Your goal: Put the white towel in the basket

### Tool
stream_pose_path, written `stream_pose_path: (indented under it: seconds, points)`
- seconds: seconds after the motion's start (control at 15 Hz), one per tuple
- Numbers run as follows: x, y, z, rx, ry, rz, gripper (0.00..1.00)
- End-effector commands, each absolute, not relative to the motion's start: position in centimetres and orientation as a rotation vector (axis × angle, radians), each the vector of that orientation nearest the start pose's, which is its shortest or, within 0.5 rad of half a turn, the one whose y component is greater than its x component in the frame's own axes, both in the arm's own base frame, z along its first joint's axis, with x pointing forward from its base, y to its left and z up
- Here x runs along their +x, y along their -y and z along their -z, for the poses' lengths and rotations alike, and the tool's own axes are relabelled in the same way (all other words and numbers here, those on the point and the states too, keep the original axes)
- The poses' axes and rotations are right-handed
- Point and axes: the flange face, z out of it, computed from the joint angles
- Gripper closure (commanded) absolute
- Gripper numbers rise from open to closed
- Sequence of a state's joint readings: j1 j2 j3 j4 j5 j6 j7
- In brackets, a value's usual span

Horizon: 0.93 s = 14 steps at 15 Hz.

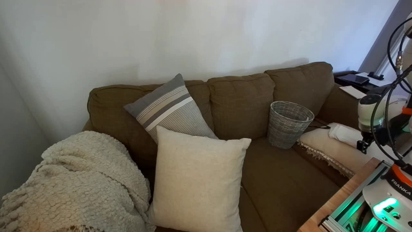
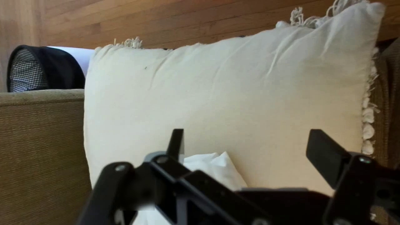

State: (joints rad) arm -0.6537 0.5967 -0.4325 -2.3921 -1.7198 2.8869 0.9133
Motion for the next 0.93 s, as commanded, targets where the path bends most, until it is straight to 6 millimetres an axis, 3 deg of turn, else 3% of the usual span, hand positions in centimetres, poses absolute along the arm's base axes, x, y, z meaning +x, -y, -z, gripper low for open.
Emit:
stream_pose_path:
  seconds: [0.0,0.13,0.53,0.87]
  points:
    - [21.0,35.3,-6.2,-3.577,-0.387,-0.444,0.00]
    - [21.2,35.7,-6.0,-3.579,-0.394,-0.433,0.00]
    - [25.2,37.9,-6.4,-3.694,-0.600,-0.076,0.00]
    - [25.3,38.0,-3.9,-3.723,-0.722,-0.054,0.00]
